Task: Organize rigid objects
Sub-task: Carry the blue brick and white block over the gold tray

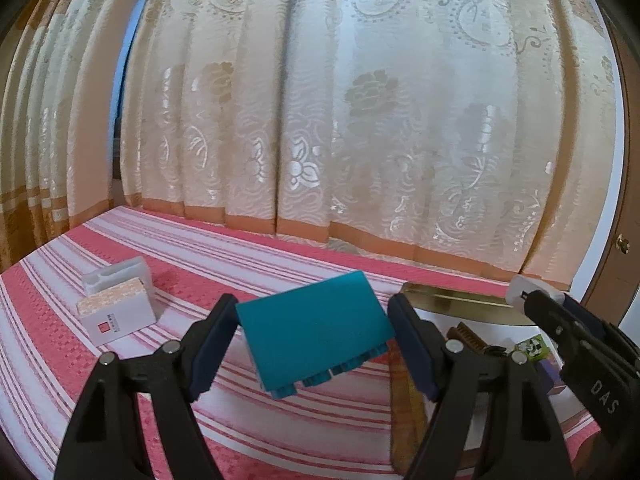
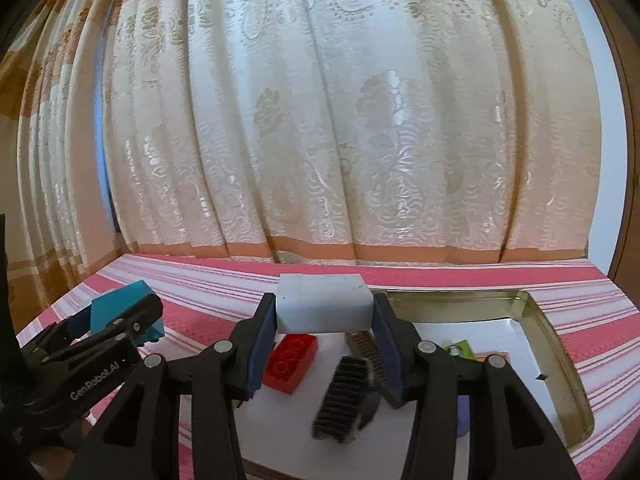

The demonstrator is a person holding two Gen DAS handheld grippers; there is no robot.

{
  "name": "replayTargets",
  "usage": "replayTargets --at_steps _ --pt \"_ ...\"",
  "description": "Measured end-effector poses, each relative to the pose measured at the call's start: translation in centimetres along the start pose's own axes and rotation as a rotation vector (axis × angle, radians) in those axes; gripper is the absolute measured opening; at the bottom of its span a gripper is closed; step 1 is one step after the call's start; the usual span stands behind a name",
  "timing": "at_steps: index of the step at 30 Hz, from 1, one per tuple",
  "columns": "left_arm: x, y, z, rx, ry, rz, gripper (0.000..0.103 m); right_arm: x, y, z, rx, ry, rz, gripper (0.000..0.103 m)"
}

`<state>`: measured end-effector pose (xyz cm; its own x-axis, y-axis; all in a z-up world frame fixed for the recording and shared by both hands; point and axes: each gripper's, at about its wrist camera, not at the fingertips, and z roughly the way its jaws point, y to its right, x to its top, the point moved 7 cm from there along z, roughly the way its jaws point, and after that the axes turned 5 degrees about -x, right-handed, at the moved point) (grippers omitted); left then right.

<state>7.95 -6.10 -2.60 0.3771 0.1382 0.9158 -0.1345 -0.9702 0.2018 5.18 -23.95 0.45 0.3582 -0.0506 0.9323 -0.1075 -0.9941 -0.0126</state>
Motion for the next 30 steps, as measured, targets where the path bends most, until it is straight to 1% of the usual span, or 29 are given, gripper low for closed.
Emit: replayTargets --at_steps 17,26,30 --pt "0.7 5.4 0.2 -0.055 0.032 0.053 0.077 0.6 6.0 -0.4 -0.072 0.012 0.04 0.05" --pt "0.8 8.8 1.2 -0.103 0.026 0.086 0.077 1.0 9.4 -0.5 -0.114 0.011 0.079 0.05" --pt "0.7 10.6 1.5 -0.128 0.019 0.106 0.077 1.1 10.4 -0.5 -0.129 0.011 0.083 0.05"
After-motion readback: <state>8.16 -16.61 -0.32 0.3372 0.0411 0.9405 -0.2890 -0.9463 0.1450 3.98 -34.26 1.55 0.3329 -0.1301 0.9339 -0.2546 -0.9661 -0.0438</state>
